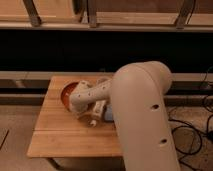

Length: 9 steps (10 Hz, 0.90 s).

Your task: Push the ceramic bowl across the table

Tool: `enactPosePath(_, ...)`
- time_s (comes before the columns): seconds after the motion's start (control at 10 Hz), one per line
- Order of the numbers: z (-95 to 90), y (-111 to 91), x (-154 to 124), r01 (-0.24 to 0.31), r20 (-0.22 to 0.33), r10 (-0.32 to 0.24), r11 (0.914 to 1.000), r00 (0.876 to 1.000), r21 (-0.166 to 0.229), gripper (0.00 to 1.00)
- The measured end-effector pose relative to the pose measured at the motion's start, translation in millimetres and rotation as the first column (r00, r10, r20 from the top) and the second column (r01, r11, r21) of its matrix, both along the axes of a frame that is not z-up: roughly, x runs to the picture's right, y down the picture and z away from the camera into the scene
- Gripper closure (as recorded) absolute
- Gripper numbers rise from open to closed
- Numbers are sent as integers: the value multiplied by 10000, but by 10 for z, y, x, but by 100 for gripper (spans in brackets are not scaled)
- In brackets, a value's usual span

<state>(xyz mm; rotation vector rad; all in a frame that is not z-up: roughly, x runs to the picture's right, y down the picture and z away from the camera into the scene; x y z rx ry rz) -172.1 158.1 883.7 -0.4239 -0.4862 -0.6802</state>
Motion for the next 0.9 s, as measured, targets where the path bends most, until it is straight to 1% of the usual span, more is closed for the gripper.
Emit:
enactPosePath(0.1,127,-49,95,-106,-77,106,9999,9999,77,100)
enactPosePath(0.2,182,-159,158,-156,-129,160,9994,9998,309,100)
enactPosePath(0.3,215,-352,280,-68,-262,88,9970,9996,775,100)
enactPosePath(0.4,196,-550,357,-23,-334,65,9921,9994,1250,100)
enactPosePath(0.5,149,-785,405,15,-306,42,9829,9995,1841,100)
enactPosePath(0.6,101,-946,413,53,-214,-4,9736,9998,2282,100)
enactPosePath(0.7,23,-1146,405,76,-42,-67,9589,10000,2837,100)
enactPosePath(0.8,-32,-1242,414,7,37,-19,9520,10000,3062,100)
enactPosePath(0.9,-98,-1303,426,-136,116,104,9482,9999,3174,100)
